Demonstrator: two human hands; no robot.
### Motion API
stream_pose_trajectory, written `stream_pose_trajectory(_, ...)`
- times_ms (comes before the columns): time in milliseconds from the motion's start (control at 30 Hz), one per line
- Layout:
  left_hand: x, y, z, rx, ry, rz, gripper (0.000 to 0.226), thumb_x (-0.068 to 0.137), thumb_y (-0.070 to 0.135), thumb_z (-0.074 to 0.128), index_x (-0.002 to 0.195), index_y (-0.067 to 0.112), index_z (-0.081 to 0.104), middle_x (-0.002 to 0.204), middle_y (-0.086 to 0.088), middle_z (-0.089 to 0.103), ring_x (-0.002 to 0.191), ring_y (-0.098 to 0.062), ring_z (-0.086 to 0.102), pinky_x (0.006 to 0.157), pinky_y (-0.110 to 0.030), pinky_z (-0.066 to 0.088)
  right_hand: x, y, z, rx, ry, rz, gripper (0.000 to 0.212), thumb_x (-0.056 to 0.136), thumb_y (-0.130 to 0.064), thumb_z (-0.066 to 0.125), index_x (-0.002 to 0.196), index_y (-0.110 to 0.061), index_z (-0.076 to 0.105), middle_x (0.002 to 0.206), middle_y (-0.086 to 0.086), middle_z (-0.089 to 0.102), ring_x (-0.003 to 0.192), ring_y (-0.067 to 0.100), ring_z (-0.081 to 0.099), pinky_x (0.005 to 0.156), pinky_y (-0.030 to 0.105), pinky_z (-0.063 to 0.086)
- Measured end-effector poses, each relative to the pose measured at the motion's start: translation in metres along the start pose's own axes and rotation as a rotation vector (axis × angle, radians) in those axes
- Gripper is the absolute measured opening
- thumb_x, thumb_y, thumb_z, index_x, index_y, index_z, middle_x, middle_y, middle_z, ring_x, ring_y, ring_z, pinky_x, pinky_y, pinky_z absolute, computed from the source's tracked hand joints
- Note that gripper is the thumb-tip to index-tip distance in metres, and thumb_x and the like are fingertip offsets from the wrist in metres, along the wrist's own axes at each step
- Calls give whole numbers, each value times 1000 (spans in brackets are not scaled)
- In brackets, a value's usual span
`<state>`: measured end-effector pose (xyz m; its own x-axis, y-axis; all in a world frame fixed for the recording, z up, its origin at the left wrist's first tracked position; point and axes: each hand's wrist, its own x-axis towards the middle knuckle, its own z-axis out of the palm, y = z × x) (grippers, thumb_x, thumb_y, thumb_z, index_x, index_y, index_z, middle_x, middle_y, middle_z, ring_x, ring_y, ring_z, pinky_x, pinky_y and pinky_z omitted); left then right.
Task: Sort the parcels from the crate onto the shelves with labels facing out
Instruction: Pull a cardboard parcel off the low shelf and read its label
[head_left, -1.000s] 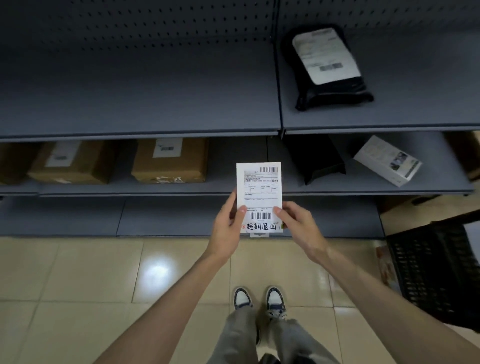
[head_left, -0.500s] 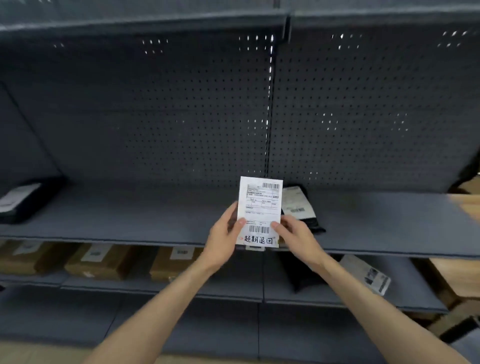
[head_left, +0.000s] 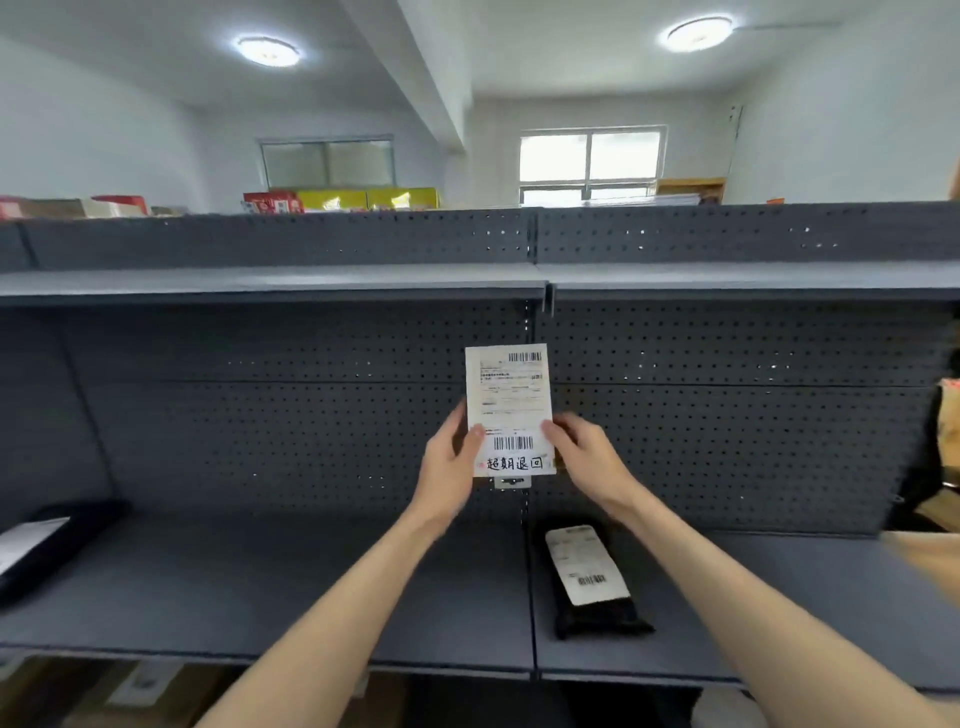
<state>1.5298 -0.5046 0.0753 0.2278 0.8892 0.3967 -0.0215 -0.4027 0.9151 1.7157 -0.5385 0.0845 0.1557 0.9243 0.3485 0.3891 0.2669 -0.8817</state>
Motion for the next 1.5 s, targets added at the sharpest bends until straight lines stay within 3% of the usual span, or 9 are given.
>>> stream_pose_trajectory(233,7,3,-8,-6,-32,-13,45,106,11,47,150,18,43,126,12,66,111,1,65,84,-14,53,3,1,6,28,3,-5,19,104,-23,46,115,-18,61,117,-4,69,106,6,66,93,27,53)
stream_pose_trajectory(400,14,-2,-8,-3,-54,-16,44,105,13,48,149,19,44,128,11,66,114,-1,64,99,-22,52,2,0,2,-88,16,20,28,104,-25,46,122,-14,64,118,-6,69,108,4,64,92,18,49)
stream_pose_trajectory(633,18,-13,32,-57,-182,-24,43,105,10,48,146,21,45,120,20,64,105,14,62,88,-7,49,-25,8,-47,-406,160,145,31,103,-30,44,120,-15,66,110,-3,68,102,13,61,85,28,47)
stream_pose_trajectory(833,7,-30,121,-121,-375,-48,43,105,11,50,146,21,46,128,15,63,114,2,61,100,-15,48,-89,45,-136,-892,234,362,29,100,-37,45,106,-14,62,108,7,66,100,29,60,78,37,47)
stream_pose_trajectory(933,-11,-28,177,-139,-485,-52,42,104,7,50,145,17,49,118,22,64,109,9,62,91,-8,48,-126,56,-182,-1033,273,476,34,100,-40,43,111,-11,59,114,11,63,107,32,58,78,38,46)
stream_pose_trajectory(1100,-49,-18,273,-191,-664,-51,36,103,3,49,128,30,53,108,22,66,90,17,64,74,-5,49,-194,71,-259,-1170,336,687,41,101,-44,41,120,-10,53,122,12,59,106,33,59,82,41,50)
stream_pose_trajectory(1267,-73,-12,372,-199,-824,-42,37,103,7,51,136,24,54,114,18,68,103,1,66,81,-15,52,-264,83,-341,-1243,407,843,39,100,-46,41,111,-13,58,110,8,61,92,27,59,76,40,54)
stream_pose_trajectory(1433,-103,13,479,-237,-948,-21,41,103,3,50,129,34,48,109,12,68,89,6,67,68,-13,53,-332,86,-430,-1208,508,994,33,100,-37,44,73,-17,43,76,2,48,73,27,54,61,36,44)
stream_pose_trajectory(1500,-116,24,525,-250,-1012,-5,42,103,5,49,128,39,48,108,14,69,86,6,69,67,-17,56,-357,87,-465,-1176,576,1046,29,99,-34,44,76,-17,48,79,4,53,75,27,55,65,37,48)
